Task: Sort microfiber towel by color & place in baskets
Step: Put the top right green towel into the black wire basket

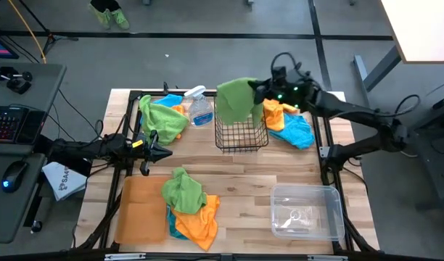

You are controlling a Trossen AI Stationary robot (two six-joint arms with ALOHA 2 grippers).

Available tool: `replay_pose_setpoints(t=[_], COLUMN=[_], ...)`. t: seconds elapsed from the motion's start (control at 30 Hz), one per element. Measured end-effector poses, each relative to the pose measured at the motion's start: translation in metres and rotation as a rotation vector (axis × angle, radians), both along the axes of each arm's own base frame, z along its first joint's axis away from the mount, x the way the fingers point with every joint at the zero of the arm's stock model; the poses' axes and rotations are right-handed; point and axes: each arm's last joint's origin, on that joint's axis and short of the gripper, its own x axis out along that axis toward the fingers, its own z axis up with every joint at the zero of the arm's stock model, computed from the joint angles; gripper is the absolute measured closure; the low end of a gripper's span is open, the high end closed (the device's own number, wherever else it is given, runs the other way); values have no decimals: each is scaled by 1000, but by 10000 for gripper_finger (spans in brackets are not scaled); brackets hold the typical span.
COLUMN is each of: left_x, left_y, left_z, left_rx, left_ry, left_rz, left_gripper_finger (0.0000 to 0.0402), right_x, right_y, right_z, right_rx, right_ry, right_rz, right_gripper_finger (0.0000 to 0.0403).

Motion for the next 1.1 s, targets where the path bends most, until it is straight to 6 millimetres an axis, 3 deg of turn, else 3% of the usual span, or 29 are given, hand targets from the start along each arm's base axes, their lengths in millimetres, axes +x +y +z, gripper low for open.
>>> replay_pose_setpoints(t=[0.23,0.37,0.57,0.67,0.9,1.1], left_x=[0,0,0,0,0,0], left_y=[0,0,0,0,0,0], left_z=[0,0,0,0,0,0], left_rx=[0,0,0,0,0,0], left_ry=[0,0,0,0,0,0], left_rz=[0,0,0,0,0,0], left_gripper_finger=[402,402,402,402,402,402], right_x=[-10,-9,0,0,3,4], right_y=[6,13,25,25,28,31], right_z=[-80,-101,-101,-98,-76,-35], right_rx=[190,302,284,293,200,42], right_ry=[17,-52,-26,24,159,247], right_rz=[4,48,142,131,218,316], right_gripper_finger=[403,403,400,380,247,132])
